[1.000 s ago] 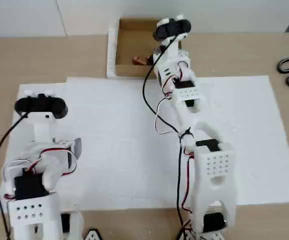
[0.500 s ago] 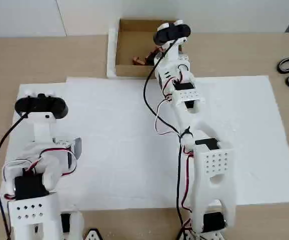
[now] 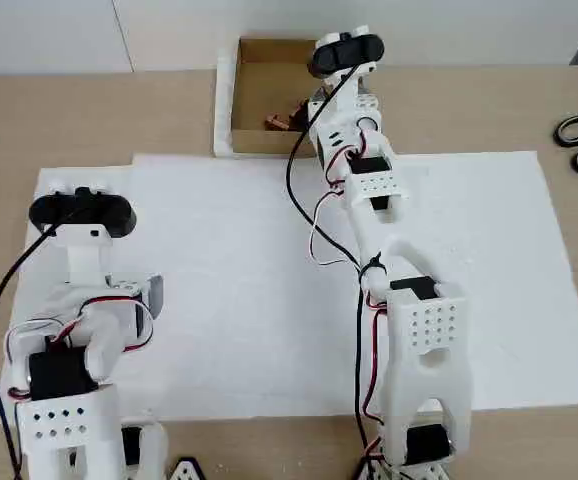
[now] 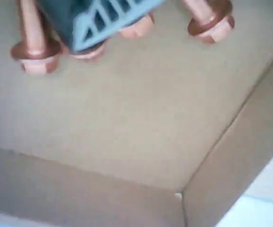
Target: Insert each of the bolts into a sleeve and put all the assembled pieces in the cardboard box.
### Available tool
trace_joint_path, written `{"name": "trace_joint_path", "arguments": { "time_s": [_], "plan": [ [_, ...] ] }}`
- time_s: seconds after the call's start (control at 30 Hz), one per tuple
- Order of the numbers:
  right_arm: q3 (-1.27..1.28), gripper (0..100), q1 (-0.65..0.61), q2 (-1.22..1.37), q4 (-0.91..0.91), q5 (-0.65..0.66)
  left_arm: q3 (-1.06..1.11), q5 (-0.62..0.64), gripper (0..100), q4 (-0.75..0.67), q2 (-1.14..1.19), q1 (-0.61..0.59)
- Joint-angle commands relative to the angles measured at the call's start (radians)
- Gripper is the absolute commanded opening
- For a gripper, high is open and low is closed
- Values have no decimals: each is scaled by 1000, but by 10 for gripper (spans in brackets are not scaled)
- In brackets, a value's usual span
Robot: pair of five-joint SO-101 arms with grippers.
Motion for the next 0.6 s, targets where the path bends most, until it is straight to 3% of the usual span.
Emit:
{"name": "trace_joint_path", "arguments": {
  "time_s": [0.0,0.4,0.57],
  "plan": [
    [-63,294,8,-24,59,12,-1,-6,220,0,-12,-2],
    [-132,325,12,-36,94,12,-1,-6,220,-2,-12,-2],
    [-135,325,15,-219,262,8,-7,-6,220,-2,-12,-2]
  ]
}}
